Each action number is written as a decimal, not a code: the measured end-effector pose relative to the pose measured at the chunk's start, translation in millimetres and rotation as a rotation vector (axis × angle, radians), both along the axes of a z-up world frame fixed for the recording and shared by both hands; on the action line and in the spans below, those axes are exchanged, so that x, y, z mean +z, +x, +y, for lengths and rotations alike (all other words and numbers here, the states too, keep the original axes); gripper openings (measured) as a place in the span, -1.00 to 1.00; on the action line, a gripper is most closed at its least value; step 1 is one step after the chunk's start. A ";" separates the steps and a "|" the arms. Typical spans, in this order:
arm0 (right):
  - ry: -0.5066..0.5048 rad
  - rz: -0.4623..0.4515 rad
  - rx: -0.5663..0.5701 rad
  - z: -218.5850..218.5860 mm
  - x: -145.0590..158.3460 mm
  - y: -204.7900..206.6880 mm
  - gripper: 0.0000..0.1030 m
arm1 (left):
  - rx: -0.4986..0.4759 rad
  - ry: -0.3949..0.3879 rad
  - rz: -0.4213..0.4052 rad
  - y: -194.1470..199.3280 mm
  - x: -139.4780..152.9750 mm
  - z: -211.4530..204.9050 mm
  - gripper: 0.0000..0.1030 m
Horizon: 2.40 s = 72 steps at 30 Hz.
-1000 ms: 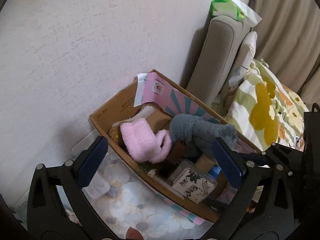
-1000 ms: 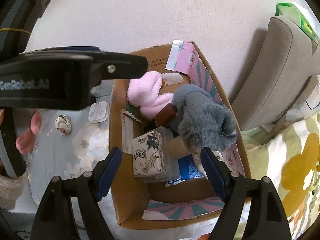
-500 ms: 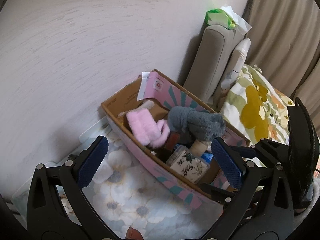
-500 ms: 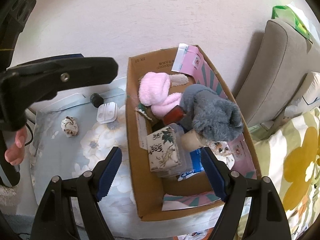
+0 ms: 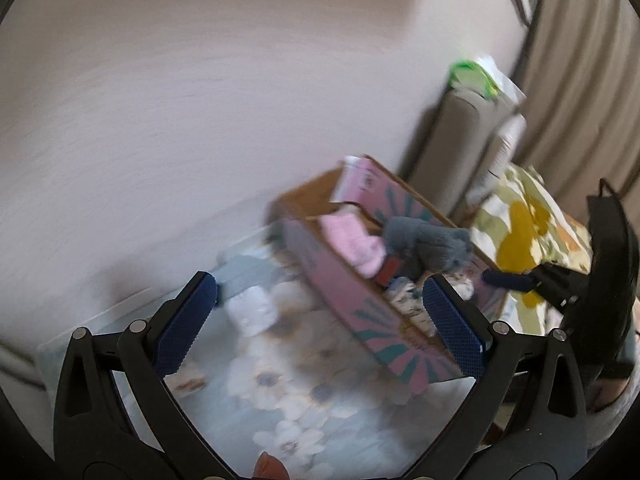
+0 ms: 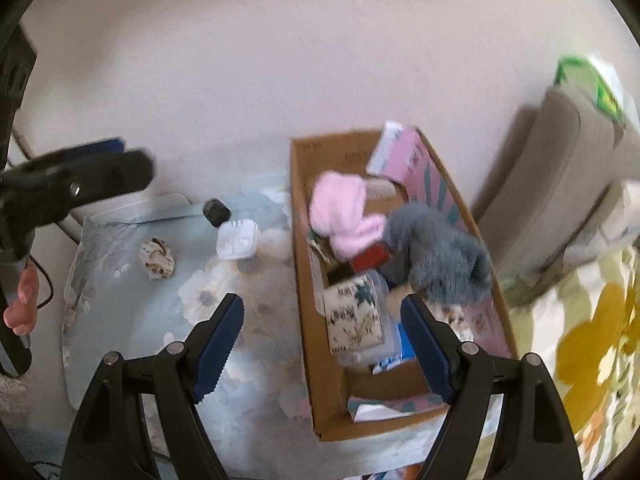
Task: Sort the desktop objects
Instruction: 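Grasp white fuzzy ball with left gripper while right grasps black cylinder cap, then carry fuzzy ball and black cap with both grippers into the box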
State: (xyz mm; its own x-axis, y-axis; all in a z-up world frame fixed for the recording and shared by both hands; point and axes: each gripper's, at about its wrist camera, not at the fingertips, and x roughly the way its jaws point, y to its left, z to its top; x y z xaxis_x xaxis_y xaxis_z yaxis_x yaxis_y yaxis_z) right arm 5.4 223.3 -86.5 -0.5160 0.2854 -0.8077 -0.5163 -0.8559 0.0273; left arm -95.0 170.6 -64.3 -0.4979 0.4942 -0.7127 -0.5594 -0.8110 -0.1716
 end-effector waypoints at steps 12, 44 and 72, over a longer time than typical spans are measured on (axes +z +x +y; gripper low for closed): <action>0.018 -0.024 0.240 -29.5 -10.5 -93.5 0.50 | 0.265 -0.024 -0.076 6.1 -61.9 -138.5 0.99; 0.061 -0.259 0.439 -58.5 -145.3 -254.5 -0.32 | 0.068 -0.066 -0.144 -57.1 -199.1 -107.6 -0.18; -0.060 -0.095 0.357 -57.9 7.0 -143.8 -0.35 | 0.133 0.059 -0.086 -9.1 -41.4 -117.3 -0.18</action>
